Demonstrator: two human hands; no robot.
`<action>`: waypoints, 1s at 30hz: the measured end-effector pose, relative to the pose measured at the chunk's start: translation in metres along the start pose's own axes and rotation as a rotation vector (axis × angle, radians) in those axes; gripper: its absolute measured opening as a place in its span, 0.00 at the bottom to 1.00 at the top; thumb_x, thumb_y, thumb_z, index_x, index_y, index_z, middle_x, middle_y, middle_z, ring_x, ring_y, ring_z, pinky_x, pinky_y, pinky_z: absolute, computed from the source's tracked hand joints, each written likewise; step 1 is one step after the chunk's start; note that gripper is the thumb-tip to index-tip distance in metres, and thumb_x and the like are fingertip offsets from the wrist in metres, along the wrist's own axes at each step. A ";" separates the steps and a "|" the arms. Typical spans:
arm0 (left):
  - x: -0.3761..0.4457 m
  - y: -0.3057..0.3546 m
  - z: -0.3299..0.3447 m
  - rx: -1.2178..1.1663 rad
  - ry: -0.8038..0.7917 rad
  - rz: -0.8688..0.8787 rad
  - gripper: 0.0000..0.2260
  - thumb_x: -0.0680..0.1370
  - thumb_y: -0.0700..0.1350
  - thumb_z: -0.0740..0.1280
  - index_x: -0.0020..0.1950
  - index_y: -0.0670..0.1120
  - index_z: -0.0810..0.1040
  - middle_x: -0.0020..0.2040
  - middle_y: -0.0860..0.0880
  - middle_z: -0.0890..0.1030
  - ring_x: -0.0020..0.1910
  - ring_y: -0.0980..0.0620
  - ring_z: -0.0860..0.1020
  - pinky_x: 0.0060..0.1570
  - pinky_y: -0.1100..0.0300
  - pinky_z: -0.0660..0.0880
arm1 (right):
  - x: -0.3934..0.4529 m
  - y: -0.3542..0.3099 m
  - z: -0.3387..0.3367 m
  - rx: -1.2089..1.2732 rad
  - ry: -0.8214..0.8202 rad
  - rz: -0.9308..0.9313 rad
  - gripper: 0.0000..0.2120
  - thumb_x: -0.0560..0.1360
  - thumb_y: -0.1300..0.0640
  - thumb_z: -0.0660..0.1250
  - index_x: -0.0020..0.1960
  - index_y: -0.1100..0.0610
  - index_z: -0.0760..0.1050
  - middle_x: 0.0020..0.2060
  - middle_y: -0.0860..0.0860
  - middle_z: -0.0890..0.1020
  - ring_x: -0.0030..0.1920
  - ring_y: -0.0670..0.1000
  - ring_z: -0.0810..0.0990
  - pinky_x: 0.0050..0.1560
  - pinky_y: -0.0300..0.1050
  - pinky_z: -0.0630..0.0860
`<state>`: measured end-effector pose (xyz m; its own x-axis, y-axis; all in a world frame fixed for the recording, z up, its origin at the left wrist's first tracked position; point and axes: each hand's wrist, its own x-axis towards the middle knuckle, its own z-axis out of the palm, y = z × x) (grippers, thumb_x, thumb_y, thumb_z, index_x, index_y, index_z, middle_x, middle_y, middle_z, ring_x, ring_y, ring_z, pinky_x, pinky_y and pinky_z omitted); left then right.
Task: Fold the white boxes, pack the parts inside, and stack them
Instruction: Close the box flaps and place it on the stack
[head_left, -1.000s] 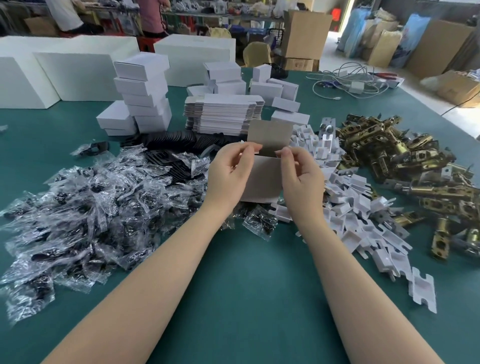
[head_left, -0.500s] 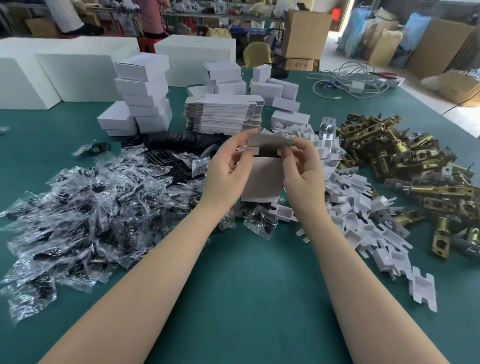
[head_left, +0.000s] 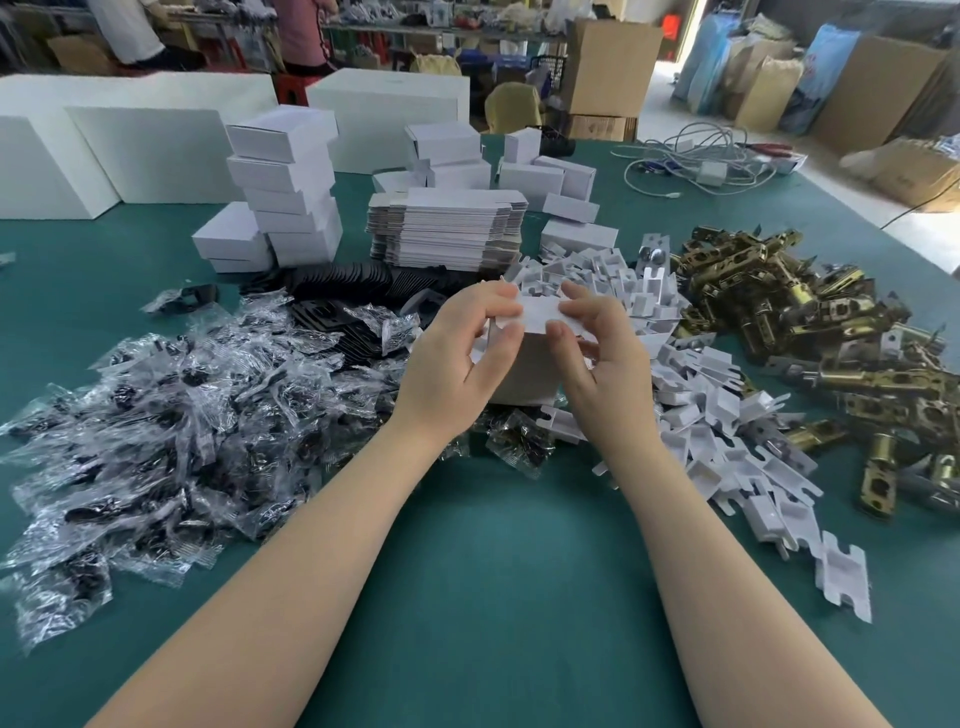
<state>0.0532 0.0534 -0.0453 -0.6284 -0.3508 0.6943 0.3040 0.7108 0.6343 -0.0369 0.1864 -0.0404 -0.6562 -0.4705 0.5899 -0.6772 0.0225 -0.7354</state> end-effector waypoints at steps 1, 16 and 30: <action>0.001 0.001 0.001 0.010 0.018 -0.009 0.11 0.81 0.49 0.62 0.56 0.44 0.78 0.60 0.53 0.78 0.63 0.55 0.75 0.57 0.48 0.77 | 0.000 0.002 0.000 -0.026 -0.008 -0.019 0.10 0.79 0.46 0.61 0.56 0.49 0.71 0.64 0.40 0.73 0.65 0.45 0.75 0.60 0.48 0.76; 0.004 0.004 0.005 0.075 0.076 -0.029 0.08 0.81 0.41 0.66 0.59 0.45 0.80 0.58 0.56 0.79 0.59 0.56 0.77 0.59 0.66 0.74 | 0.003 0.007 0.000 -0.007 0.041 -0.075 0.10 0.78 0.56 0.66 0.59 0.51 0.77 0.52 0.31 0.76 0.49 0.34 0.78 0.51 0.32 0.74; 0.007 0.019 0.002 -0.278 0.131 -0.238 0.05 0.79 0.39 0.69 0.54 0.43 0.79 0.51 0.49 0.82 0.49 0.57 0.82 0.52 0.65 0.76 | 0.005 -0.010 0.001 0.171 0.097 0.001 0.11 0.79 0.59 0.68 0.50 0.42 0.76 0.43 0.35 0.80 0.40 0.42 0.80 0.41 0.36 0.73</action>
<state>0.0527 0.0658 -0.0293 -0.6133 -0.5735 0.5431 0.3547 0.4144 0.8381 -0.0326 0.1830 -0.0307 -0.6917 -0.3831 0.6123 -0.6156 -0.1307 -0.7772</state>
